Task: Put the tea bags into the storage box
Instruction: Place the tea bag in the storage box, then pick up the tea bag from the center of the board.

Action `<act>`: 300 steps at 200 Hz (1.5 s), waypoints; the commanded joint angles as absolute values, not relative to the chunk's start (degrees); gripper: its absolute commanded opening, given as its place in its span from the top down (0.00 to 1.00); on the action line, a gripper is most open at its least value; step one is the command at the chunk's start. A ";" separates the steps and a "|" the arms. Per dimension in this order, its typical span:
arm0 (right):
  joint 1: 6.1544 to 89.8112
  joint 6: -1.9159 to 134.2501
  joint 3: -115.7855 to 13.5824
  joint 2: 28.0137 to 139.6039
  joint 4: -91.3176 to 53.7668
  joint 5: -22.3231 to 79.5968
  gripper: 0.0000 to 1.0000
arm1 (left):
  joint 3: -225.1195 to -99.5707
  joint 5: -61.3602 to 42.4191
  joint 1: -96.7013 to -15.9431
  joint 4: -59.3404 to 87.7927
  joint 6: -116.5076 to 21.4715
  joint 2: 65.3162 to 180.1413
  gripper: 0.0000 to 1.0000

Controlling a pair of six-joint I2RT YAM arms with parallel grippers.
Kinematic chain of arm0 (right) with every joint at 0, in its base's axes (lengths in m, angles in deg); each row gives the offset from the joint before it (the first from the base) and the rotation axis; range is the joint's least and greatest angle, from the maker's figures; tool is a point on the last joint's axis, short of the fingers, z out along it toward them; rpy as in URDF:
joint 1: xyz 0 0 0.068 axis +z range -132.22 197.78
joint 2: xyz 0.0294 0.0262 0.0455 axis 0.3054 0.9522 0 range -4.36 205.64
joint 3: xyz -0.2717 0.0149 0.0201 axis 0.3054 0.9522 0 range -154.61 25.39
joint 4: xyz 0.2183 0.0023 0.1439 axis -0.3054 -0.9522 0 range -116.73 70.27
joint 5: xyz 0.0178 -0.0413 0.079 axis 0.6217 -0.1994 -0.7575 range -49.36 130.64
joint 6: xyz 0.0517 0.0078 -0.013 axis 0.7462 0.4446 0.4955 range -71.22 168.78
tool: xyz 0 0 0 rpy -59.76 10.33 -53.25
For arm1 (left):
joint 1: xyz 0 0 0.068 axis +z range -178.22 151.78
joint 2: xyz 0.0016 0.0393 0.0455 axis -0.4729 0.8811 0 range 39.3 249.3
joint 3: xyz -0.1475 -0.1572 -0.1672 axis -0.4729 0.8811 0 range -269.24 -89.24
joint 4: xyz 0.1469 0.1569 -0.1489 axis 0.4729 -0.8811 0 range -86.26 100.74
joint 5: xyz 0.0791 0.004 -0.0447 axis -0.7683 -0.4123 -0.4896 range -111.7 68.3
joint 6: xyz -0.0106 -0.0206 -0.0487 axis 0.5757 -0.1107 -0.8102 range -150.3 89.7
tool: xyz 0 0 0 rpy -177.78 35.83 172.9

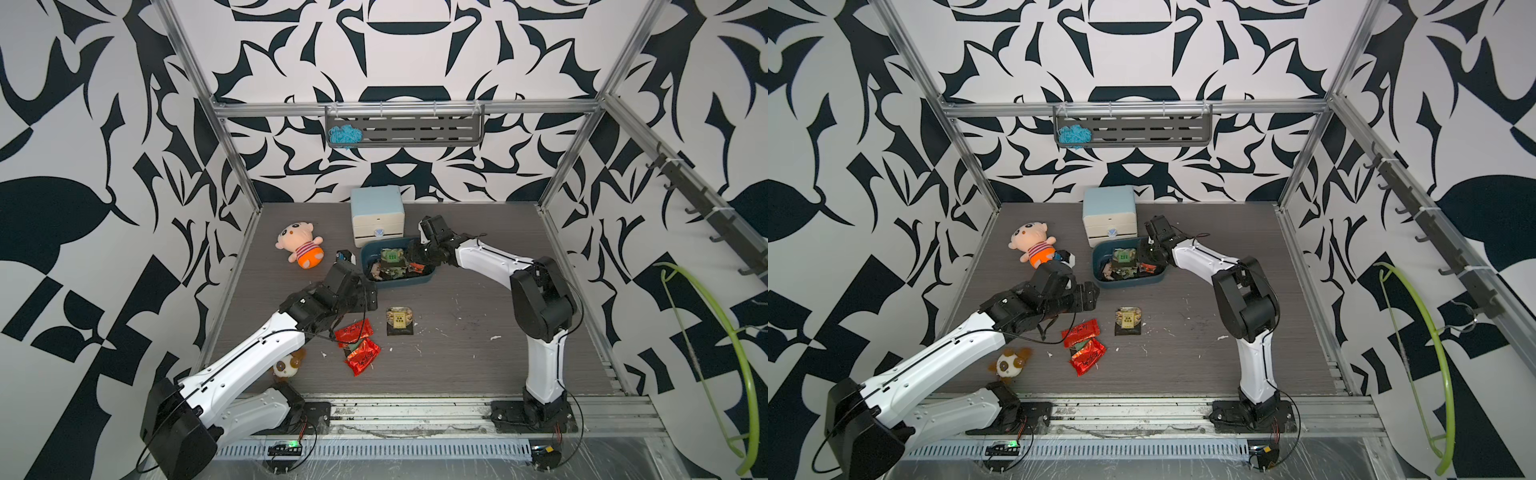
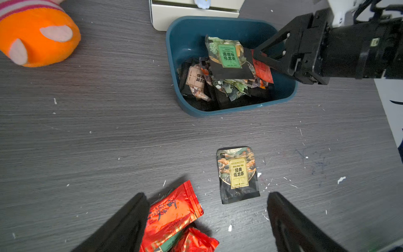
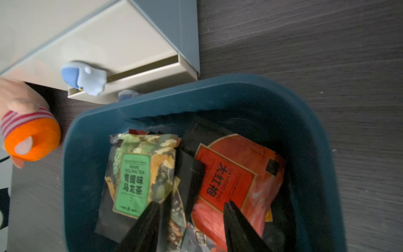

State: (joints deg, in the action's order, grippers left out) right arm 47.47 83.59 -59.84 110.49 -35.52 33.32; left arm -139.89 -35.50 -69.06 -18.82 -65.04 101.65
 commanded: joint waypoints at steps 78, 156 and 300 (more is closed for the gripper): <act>47.37 74.03 -53.41 87.20 -43.36 55.97 0.06 | -138.38 -35.43 -69.00 -16.52 -65.19 99.42 0.12; 47.23 76.57 -27.49 66.98 -35.14 56.27 0.01 | -138.04 -36.56 -68.96 -16.00 -65.02 99.81 0.13; 48.91 72.58 -5.71 62.94 -21.22 30.41 0.01 | -135.01 -21.80 -75.50 -7.24 -60.84 107.36 0.31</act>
State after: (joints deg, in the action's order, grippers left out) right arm 47.50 73.75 -6.12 59.50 -27.72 37.15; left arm -132.83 -24.66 -71.86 -6.99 -64.06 103.48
